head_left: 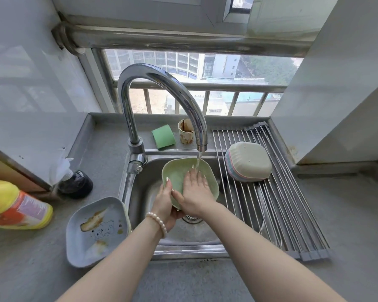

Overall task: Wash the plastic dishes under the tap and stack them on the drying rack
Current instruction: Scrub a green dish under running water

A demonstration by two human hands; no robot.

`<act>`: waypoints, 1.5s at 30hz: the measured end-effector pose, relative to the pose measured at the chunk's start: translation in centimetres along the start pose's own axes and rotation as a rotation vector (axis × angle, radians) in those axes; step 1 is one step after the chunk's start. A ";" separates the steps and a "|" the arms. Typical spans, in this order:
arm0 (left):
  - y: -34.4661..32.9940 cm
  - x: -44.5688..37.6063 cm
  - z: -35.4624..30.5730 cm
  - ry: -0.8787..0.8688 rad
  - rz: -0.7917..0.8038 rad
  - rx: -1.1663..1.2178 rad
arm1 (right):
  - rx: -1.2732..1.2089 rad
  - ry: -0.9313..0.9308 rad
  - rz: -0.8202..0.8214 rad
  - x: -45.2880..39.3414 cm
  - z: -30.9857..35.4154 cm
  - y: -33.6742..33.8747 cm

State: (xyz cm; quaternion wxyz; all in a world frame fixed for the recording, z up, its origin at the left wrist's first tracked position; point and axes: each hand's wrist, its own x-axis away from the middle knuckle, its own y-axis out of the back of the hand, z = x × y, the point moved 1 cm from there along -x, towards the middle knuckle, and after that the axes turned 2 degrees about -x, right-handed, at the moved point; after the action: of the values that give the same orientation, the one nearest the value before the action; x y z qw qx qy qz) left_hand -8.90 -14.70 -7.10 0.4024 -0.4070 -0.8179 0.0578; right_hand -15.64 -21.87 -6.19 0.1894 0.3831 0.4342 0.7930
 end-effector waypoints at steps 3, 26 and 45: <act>0.2 -0.3 0.4 0.077 0.066 0.068 | 0.032 0.070 0.003 0.1 0.4 0.0; -0.4 -1.0 -3.8 0.253 -0.174 -0.415 | -0.621 0.141 -0.460 3.2 -6.8 -2.2; -1.3 -2.1 -2.0 -0.277 -0.211 -0.517 | -1.289 -0.559 -0.478 -1.5 -5.3 1.8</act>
State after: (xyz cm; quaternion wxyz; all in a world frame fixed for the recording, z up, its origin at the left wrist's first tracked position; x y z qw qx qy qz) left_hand -7.58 -17.51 -6.52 0.1741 -0.3970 -0.8903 -0.1395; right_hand -18.75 -26.73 -7.07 0.6477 0.2784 -0.1102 0.7005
